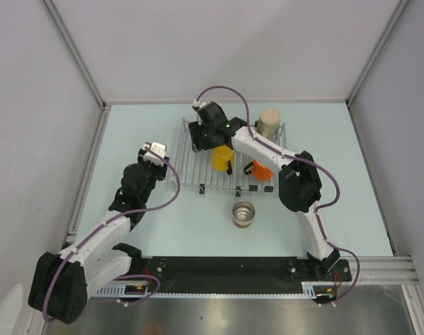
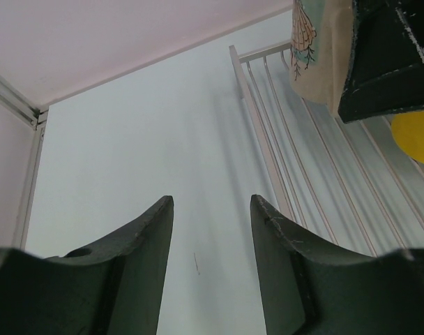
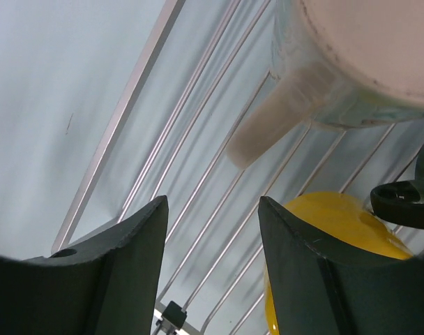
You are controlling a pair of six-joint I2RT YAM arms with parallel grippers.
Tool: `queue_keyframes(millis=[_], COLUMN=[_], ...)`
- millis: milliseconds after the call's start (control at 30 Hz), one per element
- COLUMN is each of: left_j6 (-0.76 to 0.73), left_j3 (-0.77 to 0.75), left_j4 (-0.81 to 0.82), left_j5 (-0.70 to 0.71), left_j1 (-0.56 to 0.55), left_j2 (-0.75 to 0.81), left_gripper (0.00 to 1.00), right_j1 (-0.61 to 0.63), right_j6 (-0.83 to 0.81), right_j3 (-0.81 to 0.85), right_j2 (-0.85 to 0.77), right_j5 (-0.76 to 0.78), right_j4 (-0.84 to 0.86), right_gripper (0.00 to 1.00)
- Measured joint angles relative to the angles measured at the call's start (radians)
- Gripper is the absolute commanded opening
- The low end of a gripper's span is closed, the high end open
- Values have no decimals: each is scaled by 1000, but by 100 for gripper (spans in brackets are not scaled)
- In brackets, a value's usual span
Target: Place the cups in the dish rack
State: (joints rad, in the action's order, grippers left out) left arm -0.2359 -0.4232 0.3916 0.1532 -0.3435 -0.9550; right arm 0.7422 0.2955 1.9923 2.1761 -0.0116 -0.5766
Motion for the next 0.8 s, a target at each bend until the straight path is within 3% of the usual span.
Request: queue_keyframes(millis=[233,533,800], left_j6=[0,0,0], left_j3=[3,3,3], left_j4=[11,11,11], left_j5=[-1,-1,-2], left_j1=[2,3,4], left_j2=[0,0,-1], left_gripper=[53,53,52], right_j1=[-2,3,3], right_j6=[-4,-18,-34], right_j3=[32,-55,-140], right_j2=[25,-18,-96], right_j5=[-5,6,17], right_j4=[-15,-10,-8], right_gripper=[57,56,63])
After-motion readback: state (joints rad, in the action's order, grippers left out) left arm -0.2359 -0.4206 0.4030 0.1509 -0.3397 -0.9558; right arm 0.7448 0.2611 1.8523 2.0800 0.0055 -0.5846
